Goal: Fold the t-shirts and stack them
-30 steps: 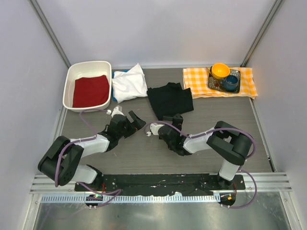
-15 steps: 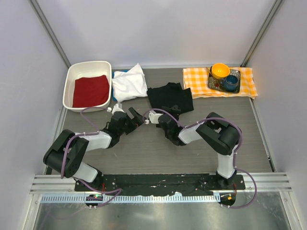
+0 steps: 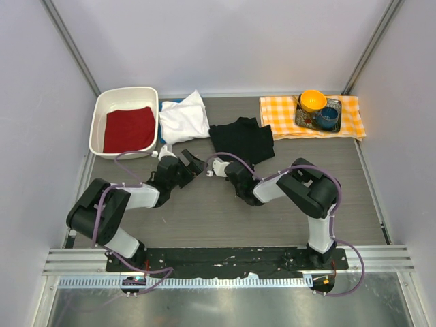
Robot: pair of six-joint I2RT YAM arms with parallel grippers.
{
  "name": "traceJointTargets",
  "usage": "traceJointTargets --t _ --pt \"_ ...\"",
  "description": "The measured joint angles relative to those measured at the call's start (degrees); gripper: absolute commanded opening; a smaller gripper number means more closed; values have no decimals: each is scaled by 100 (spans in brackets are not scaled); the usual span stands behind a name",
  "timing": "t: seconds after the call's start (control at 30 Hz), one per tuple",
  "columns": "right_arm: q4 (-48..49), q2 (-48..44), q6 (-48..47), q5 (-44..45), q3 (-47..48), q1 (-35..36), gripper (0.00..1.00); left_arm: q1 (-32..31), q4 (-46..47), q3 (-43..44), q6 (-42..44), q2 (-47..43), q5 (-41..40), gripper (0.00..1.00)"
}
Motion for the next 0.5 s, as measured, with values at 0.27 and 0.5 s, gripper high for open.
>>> traceJointTargets --t 0.27,0.5 --pt "-232 -269 470 -20 -129 2 1 4 601 205 -162 540 199 100" --pt "-835 -1167 852 -17 -262 70 1 31 1609 208 -632 1110 533 100"
